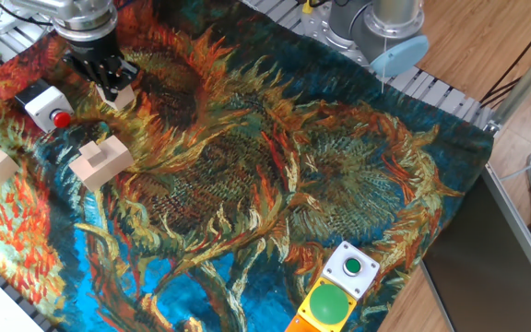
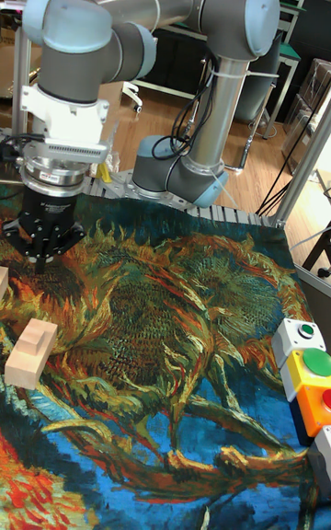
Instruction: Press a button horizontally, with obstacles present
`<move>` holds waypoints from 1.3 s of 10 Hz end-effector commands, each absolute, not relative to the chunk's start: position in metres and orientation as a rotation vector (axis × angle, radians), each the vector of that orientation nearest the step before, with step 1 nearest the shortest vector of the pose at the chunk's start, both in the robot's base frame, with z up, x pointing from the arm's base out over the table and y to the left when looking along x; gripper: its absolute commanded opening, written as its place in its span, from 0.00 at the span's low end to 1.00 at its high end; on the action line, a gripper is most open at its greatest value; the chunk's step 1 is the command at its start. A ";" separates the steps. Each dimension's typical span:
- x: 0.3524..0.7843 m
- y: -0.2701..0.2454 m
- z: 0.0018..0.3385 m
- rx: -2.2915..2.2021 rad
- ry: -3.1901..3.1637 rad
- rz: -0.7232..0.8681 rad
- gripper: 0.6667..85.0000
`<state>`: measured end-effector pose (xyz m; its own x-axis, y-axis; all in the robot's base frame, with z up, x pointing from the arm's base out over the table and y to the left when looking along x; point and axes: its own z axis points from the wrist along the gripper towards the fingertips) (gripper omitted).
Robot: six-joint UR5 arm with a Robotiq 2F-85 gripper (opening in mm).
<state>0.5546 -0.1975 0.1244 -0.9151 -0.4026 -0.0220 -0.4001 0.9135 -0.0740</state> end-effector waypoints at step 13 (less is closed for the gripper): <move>0.623 -0.250 0.054 -0.684 3.019 -0.086 0.01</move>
<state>0.6067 -0.2442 0.0665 -0.9041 -0.4271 -0.0149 -0.4253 0.9025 -0.0676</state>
